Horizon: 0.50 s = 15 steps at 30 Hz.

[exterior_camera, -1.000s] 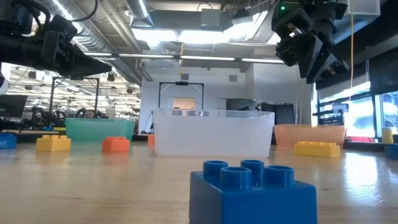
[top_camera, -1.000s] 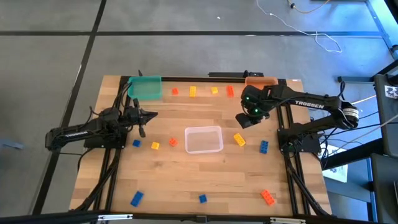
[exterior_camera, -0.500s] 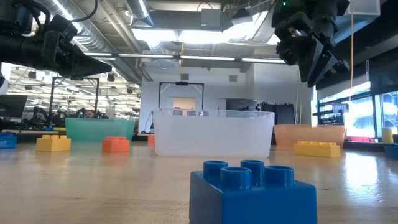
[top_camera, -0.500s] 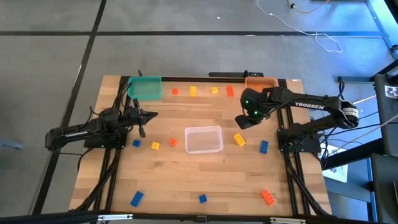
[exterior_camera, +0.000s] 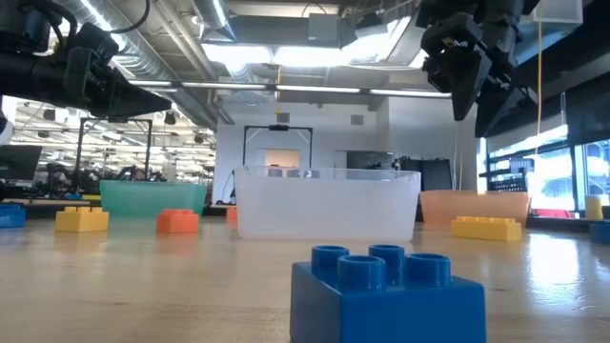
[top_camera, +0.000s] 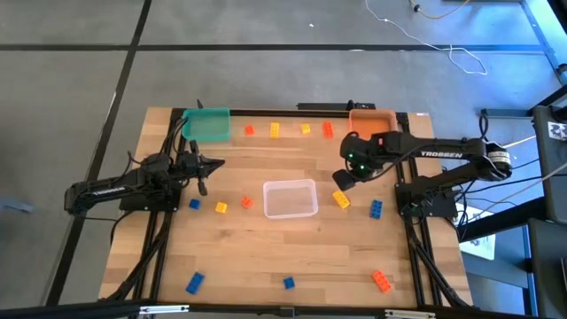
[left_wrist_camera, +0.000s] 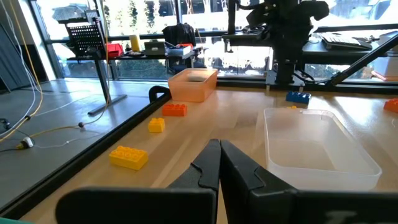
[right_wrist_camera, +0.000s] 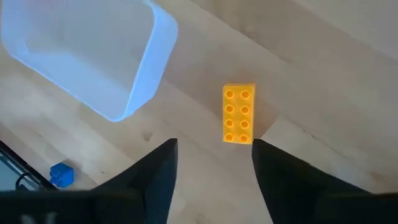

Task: Sort & place blocks by color
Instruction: Put the bottom right yellow game piece into the orange bin

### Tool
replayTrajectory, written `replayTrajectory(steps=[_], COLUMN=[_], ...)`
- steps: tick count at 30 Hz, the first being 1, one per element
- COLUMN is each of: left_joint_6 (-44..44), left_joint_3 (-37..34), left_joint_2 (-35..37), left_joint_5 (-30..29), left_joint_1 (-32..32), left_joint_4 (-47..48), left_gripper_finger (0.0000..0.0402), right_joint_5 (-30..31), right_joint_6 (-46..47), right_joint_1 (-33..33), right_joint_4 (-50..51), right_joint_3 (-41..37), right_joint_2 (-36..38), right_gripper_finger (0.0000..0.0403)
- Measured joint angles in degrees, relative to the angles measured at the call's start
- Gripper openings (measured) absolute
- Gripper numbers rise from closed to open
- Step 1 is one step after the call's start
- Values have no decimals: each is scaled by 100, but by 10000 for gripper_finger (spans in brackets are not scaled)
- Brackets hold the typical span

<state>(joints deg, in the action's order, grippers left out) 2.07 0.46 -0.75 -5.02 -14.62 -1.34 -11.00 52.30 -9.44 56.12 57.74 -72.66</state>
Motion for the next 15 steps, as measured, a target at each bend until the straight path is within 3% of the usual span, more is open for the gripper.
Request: replayTrajectory(steps=[10,15], left_joint_6=[1,-1], left_joint_3=[0,0], left_joint_2=[0,2], left_joint_5=[-1,-2], left_joint_1=[0,1], left_joint_4=[2,1], left_gripper_finger=[0,0], right_joint_5=[121,369], right_joint_6=[-17,-16], right_joint_1=[307,411], right_joint_4=[-182,-171], right_joint_3=[0,0], right_joint_2=[-11,-384], right_gripper_finger=[216,216])
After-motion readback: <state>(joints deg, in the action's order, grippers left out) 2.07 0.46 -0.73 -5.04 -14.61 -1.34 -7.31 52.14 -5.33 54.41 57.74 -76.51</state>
